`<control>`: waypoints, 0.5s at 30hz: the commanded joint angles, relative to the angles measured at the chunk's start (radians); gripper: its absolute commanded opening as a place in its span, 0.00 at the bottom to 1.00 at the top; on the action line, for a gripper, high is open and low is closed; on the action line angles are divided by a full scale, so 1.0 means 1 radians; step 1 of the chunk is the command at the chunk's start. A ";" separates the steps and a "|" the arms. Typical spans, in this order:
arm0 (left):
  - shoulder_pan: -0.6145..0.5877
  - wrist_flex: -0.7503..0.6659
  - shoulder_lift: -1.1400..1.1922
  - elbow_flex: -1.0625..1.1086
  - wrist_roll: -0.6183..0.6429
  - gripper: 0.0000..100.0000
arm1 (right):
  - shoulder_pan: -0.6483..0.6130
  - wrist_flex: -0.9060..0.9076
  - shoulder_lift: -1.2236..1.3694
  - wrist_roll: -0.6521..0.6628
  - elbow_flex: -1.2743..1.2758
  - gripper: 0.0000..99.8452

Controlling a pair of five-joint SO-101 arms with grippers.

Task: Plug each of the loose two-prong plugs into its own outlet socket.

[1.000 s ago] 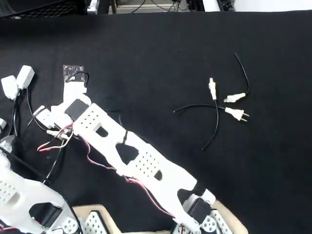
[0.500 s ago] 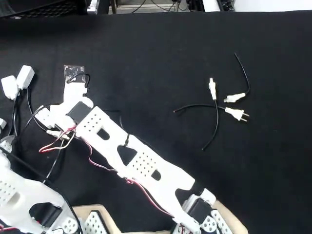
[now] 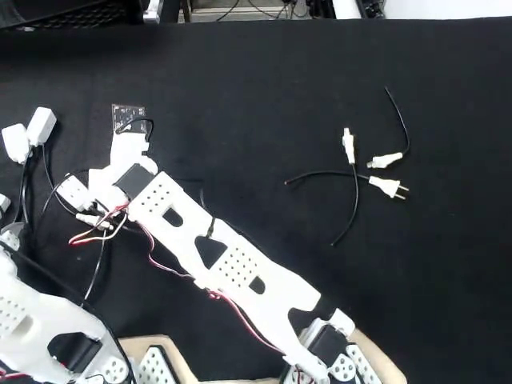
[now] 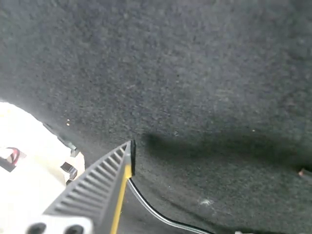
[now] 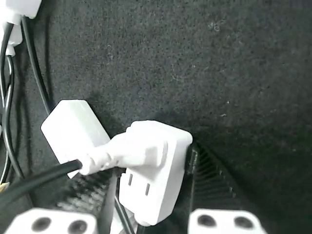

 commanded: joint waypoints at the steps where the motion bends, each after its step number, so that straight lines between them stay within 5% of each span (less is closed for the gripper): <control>1: -0.005 0.005 -0.008 -0.005 -0.005 0.66 | 0.008 0.000 -0.002 0.000 -0.024 0.11; 15: -0.004 0.005 -0.008 -0.007 -0.005 0.66 | 0.103 -0.035 -0.002 0.000 -0.041 0.11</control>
